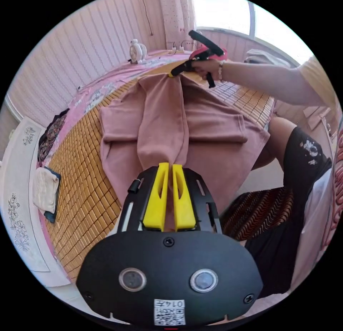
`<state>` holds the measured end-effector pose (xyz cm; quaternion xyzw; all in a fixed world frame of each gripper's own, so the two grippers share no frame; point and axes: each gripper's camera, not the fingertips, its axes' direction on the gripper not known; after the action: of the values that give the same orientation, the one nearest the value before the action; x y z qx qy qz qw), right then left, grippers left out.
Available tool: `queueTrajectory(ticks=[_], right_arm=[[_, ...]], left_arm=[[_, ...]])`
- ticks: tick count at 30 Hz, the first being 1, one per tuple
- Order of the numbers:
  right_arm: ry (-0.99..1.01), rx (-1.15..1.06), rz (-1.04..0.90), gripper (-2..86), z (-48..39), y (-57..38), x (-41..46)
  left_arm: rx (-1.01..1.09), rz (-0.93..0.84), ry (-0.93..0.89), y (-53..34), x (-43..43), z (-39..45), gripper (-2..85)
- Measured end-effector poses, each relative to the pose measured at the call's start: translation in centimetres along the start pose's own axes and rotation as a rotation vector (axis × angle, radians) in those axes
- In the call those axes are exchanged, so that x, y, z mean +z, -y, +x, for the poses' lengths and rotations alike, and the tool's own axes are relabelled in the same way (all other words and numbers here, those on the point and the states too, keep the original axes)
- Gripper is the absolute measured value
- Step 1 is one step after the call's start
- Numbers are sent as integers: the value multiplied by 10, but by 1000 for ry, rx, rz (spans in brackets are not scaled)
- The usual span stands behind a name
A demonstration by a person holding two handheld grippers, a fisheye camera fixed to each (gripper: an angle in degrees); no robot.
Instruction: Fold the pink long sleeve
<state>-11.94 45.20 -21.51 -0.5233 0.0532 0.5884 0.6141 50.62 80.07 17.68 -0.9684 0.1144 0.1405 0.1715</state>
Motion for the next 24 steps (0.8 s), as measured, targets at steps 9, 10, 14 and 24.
queueTrajectory(ticks=[9, 10, 14, 24], right_arm=[[-58, 177, -78, 56, 87, -9, 18], [-69, 153, -70, 58, 85, -7, 17], [-98, 25, -28, 66, 73, 10, 19], [-167, 32, -142, 39, 87, 115, 112]], left_arm=[[-88, -111, -233, 13, 37, -33, 72], [-98, -115, -218, 11, 36, -36, 72], [-216, -150, -126, -8, 45, -62, 77], [-286, -181, -159, -29, 89, -62, 45]])
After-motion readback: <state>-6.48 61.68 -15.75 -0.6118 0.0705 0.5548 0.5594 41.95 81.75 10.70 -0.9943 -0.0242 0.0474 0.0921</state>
